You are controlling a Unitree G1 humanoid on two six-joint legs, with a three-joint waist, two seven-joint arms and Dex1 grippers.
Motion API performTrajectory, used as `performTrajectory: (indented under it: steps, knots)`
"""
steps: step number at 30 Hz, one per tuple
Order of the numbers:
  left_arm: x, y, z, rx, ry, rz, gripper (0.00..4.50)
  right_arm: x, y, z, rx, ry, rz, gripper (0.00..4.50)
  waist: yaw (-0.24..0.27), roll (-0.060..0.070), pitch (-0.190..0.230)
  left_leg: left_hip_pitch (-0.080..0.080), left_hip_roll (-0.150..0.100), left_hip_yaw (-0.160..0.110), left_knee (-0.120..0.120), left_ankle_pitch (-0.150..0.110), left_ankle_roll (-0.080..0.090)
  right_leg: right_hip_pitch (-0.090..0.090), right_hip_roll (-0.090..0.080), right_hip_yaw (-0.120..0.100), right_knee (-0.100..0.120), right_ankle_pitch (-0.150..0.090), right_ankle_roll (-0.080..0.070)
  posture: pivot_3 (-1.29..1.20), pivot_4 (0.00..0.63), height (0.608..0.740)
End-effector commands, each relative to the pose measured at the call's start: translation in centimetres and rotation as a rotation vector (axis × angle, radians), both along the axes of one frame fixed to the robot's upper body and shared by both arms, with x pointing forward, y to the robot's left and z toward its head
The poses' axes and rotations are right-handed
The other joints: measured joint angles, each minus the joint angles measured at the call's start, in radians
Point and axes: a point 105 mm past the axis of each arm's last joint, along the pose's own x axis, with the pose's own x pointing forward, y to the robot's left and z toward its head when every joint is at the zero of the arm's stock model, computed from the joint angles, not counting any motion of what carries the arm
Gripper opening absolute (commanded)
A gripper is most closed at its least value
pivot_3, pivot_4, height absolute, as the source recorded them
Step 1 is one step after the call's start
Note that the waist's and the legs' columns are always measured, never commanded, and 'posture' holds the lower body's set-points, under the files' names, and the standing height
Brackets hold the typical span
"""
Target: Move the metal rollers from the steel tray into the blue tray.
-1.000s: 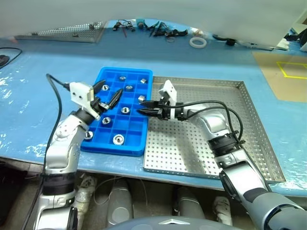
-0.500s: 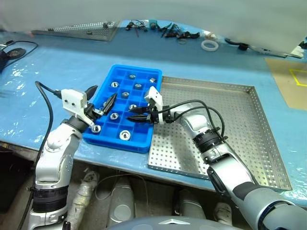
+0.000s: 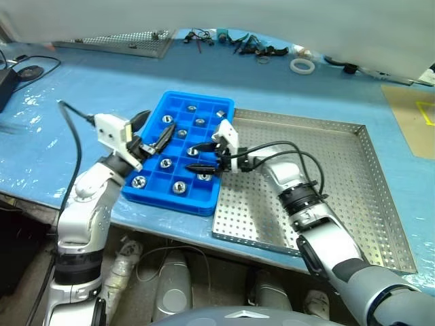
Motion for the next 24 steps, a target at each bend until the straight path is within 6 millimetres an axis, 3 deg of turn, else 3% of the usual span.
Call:
performTrajectory:
  steps: [1, 8, 12, 17, 21, 24]
  knots:
    - [0.9, -2.0, 0.4, -0.006, -0.020, -0.099, 4.03, 1.0, -2.9, 2.6, 0.071, -0.080, -0.111, 4.25, -0.009, 0.000, 0.000, 0.000, 0.000, 0.000, 0.000, 0.000, -0.001, 0.000, 0.000, 0.000, 0.000, 0.000, 0.000, 0.19, 0.150, 0.740]
    - [2.8, -5.1, -0.6, 0.047, -0.005, -0.253, 4.03, 1.9, -9.7, 3.9, 0.102, -0.152, -0.397, 4.25, -0.070, 0.000, 0.000, 0.000, 0.000, 0.000, 0.000, 0.005, -0.007, -0.001, 0.001, 0.001, -0.001, 0.001, -0.001, 0.00, 0.150, 0.740]
    - [3.2, -7.0, -1.7, 0.068, 0.015, -0.367, 4.03, 0.8, -12.8, 3.2, 0.099, -0.167, -0.525, 4.25, -0.100, 0.000, 0.000, 0.001, 0.000, 0.001, 0.000, 0.005, -0.007, -0.001, 0.001, 0.001, -0.001, 0.000, -0.001, -0.07, 0.150, 0.740]
    - [3.8, -8.6, -2.1, 0.070, 0.012, -0.431, 4.03, -1.1, -14.8, 2.3, 0.054, -0.167, -0.589, 4.25, -0.137, 0.000, 0.000, 0.002, 0.000, 0.003, 0.001, 0.003, -0.004, 0.000, 0.001, 0.003, -0.001, 0.000, -0.001, -0.13, 0.150, 0.740]
    - [4.0, -9.5, -2.5, 0.068, 0.019, -0.465, 4.03, -1.6, -15.9, 2.7, 0.062, -0.171, -0.631, 4.38, -0.155, 0.000, 0.000, 0.005, 0.000, 0.004, 0.001, 0.003, -0.003, 0.001, 0.001, 0.004, -0.001, 0.000, -0.001, -0.16, 0.150, 0.740]
    - [4.0, -9.9, -2.8, 0.072, 0.017, -0.480, 4.48, -1.6, -16.1, 3.1, 0.069, -0.183, -0.643, 4.50, -0.166, 0.000, 0.000, 0.007, 0.000, 0.004, 0.000, 0.003, -0.003, 0.002, 0.001, 0.004, -0.001, 0.000, 0.000, -0.17, 0.150, 0.740]
